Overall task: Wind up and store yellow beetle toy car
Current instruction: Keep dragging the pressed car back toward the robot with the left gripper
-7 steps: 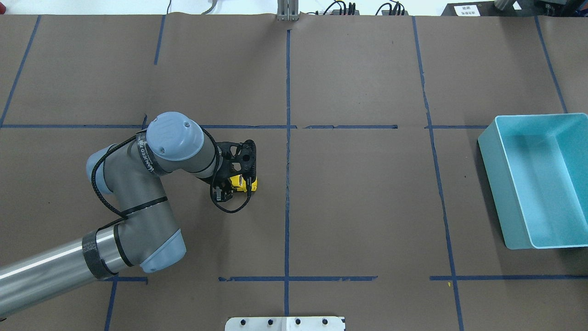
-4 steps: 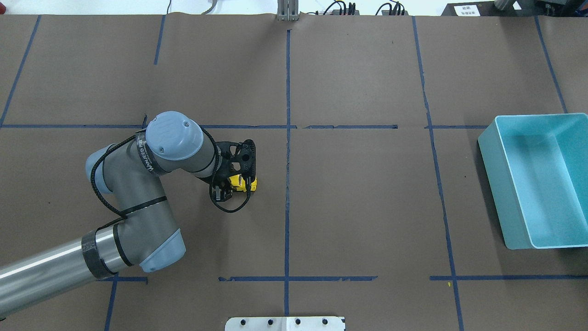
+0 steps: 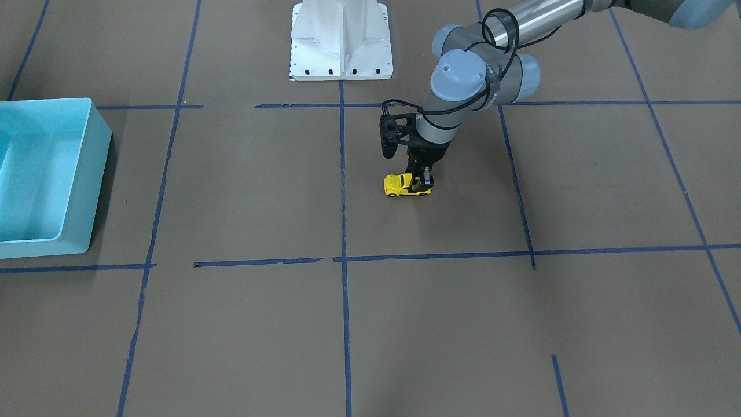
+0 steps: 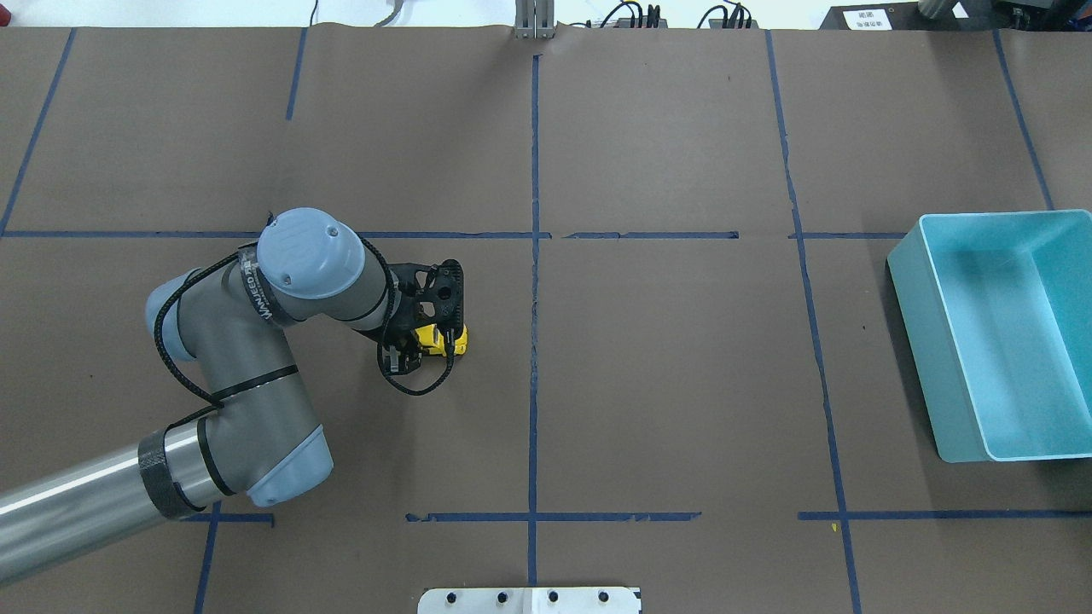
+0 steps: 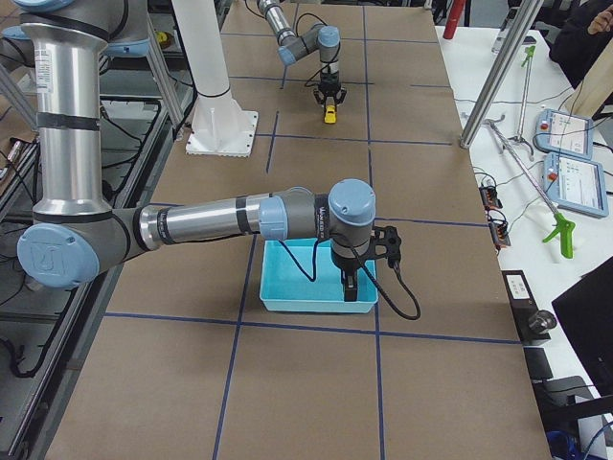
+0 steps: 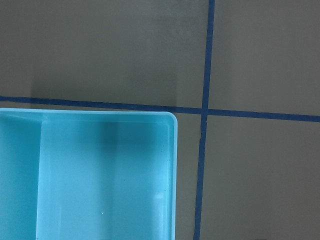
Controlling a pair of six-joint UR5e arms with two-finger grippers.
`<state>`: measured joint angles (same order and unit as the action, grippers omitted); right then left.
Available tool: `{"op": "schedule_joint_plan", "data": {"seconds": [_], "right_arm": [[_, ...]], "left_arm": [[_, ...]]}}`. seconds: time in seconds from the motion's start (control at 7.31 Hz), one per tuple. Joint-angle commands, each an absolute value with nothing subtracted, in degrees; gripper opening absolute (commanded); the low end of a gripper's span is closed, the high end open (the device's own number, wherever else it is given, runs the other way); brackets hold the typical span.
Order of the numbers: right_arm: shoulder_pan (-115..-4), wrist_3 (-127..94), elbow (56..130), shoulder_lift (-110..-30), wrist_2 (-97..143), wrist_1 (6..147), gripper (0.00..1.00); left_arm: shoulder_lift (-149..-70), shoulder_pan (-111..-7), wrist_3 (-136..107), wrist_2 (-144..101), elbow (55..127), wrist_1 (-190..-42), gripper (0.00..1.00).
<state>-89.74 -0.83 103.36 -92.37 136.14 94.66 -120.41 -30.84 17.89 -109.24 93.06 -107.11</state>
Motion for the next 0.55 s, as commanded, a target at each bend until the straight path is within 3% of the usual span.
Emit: {"op": "schedule_joint_plan", "data": {"seconds": [0.0,0.14,0.41], "right_arm": [[-89.74,-0.79,103.36,-92.37,136.14,94.66,1.0],[-89.74,-0.79,103.36,-92.37,136.14,94.66,1.0],[-89.65,-0.88,103.27,-92.37,136.14,94.66,1.0]], "left_arm": [[-119.88,-30.76,18.28,-109.25,93.34,-107.05,0.1],[-119.88,-30.76,18.28,-109.25,93.34,-107.05,0.1],[-119.88,-30.76,18.11,-109.25,94.21,-107.05,0.99]]}}
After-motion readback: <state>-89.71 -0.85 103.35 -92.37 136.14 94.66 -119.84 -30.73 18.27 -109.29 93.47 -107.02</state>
